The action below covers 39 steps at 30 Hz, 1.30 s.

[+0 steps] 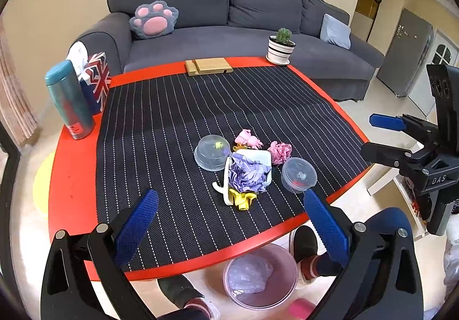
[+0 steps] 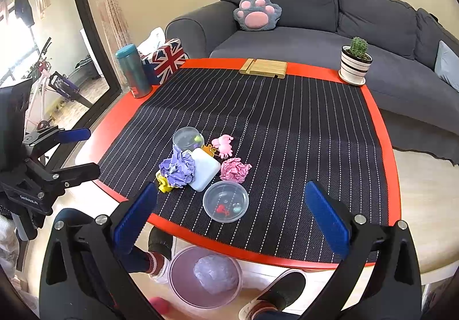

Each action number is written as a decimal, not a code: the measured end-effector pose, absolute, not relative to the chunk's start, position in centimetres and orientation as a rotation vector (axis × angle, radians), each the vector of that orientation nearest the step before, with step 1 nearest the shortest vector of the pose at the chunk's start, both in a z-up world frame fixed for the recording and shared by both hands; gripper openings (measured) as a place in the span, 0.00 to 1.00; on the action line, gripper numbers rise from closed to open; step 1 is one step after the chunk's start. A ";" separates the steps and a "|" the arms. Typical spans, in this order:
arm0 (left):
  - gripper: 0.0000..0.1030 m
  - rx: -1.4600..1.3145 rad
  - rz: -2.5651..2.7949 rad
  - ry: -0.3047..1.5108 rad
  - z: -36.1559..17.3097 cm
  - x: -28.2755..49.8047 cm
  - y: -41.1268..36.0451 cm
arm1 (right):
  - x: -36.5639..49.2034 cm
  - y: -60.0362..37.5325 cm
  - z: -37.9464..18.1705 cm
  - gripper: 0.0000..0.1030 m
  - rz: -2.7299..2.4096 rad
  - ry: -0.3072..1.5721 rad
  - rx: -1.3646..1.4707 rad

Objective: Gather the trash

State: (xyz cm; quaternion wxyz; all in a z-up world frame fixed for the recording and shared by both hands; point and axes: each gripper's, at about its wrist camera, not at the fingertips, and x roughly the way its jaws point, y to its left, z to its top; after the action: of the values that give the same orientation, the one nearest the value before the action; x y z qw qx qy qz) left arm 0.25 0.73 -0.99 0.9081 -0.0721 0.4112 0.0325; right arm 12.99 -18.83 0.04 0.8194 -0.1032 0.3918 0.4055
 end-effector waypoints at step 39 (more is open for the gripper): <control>0.95 -0.143 0.065 0.854 -1.2 0.5 0.6 | 12.7 -18.5 -0.5 0.97 0.877 0.841 -0.223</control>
State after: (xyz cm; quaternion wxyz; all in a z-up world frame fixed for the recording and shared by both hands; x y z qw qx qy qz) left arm 0.46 0.55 -1.24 0.9073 -0.0694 0.4135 0.0317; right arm 12.70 -18.49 -0.45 0.8152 -0.1046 0.3943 0.4112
